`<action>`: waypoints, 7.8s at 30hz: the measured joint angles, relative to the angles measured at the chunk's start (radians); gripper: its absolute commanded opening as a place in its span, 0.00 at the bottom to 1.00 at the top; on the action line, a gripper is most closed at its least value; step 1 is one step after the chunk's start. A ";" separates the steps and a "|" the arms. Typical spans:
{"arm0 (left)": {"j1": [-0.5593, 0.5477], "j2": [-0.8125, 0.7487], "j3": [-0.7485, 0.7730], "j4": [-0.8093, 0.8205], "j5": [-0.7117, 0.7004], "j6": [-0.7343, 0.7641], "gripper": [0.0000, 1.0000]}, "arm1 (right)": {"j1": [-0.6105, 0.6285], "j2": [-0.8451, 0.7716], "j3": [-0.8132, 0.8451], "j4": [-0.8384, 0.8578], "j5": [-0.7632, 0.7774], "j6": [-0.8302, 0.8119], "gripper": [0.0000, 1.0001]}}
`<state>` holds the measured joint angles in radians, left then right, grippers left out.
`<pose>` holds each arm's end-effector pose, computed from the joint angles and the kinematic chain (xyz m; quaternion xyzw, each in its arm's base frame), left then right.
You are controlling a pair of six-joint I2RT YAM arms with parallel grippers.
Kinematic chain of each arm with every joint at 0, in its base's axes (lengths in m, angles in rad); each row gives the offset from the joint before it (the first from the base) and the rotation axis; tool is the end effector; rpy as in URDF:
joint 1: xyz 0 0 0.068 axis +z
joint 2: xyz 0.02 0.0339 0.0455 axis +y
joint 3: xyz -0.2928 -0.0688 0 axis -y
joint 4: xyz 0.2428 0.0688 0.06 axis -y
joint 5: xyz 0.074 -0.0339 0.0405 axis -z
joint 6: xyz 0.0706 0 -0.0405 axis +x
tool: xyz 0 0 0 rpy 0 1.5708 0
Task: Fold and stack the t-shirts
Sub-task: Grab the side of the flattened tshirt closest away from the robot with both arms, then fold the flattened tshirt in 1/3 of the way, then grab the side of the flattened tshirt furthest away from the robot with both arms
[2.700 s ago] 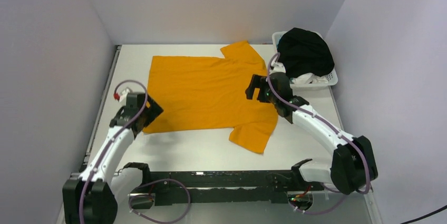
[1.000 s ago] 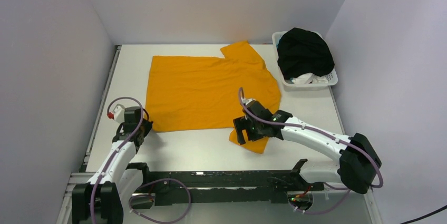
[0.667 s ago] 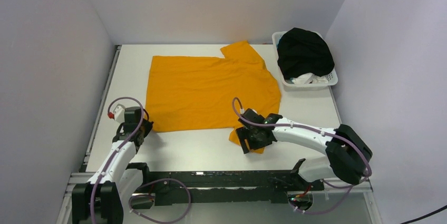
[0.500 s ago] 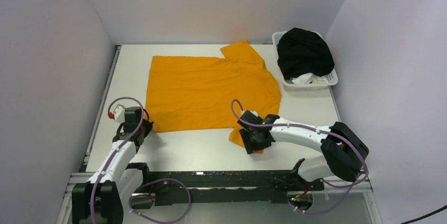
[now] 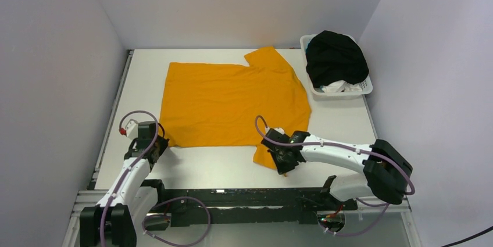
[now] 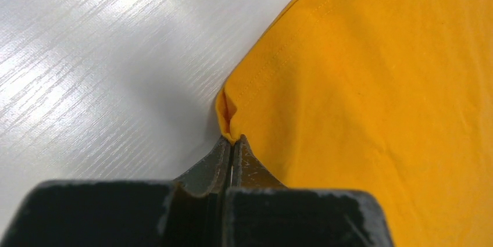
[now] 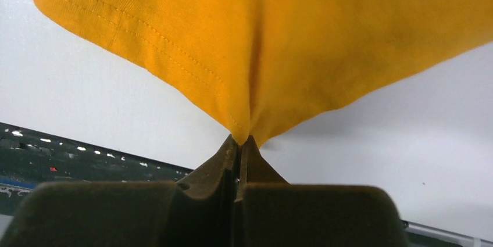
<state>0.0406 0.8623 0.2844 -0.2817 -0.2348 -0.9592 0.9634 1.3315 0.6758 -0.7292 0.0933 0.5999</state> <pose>0.1579 0.0229 0.1454 -0.4820 0.7975 -0.0549 0.3586 0.1231 0.1656 0.1557 -0.1755 0.9790 0.0324 0.0985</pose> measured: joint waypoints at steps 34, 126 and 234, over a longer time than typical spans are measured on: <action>0.021 0.496 0.437 0.100 -0.001 -0.002 0.00 | -0.517 0.304 0.619 0.122 0.113 -0.228 0.00; -0.010 0.714 0.461 0.304 0.499 0.267 0.99 | -0.558 0.396 0.238 0.743 -0.253 -0.102 1.00; 0.036 1.165 1.137 -0.200 0.432 0.754 0.00 | -0.638 1.068 1.221 0.446 0.020 -0.437 0.69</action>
<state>0.0769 2.0277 1.4216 -0.4812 0.1970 -0.2050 0.3252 2.3993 1.8965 -0.2829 0.1135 0.1631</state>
